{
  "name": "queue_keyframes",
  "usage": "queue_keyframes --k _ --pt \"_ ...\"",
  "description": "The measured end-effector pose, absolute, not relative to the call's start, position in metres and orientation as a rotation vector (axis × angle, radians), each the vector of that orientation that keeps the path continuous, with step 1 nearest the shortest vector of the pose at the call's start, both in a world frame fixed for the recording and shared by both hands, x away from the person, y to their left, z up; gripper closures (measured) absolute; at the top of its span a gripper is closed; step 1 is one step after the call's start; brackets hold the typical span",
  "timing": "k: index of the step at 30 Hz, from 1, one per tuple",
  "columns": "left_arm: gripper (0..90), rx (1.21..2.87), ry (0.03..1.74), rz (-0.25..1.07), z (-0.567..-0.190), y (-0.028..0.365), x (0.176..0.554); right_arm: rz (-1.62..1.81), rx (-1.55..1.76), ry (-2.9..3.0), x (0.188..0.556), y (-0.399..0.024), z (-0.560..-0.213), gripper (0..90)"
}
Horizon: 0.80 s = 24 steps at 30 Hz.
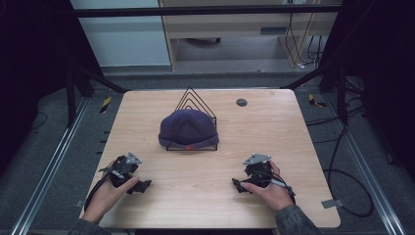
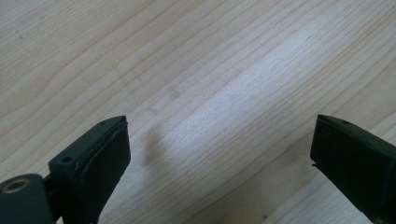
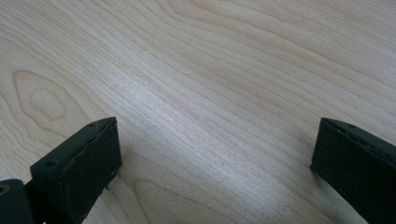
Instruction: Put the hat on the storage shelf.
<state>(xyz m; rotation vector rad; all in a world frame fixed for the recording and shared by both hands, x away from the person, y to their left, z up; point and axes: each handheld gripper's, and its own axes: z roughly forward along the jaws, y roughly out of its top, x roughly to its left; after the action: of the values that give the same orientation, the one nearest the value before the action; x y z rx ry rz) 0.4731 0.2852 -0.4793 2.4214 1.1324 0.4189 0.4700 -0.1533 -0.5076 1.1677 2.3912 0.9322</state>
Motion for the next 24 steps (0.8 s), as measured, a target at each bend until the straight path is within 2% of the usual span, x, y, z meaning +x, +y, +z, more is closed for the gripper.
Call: queue_keyframes --k 16,24 --pt "0.6 2.392 1.185 0.340 -0.490 0.298 0.480 0.935 1.166 2.392 0.470 -0.152 -0.508 1.1" --pt "0.0 2.387 1.145 0.337 -0.491 0.300 0.476 0.935 1.166 2.392 0.470 -0.152 -0.508 0.9"
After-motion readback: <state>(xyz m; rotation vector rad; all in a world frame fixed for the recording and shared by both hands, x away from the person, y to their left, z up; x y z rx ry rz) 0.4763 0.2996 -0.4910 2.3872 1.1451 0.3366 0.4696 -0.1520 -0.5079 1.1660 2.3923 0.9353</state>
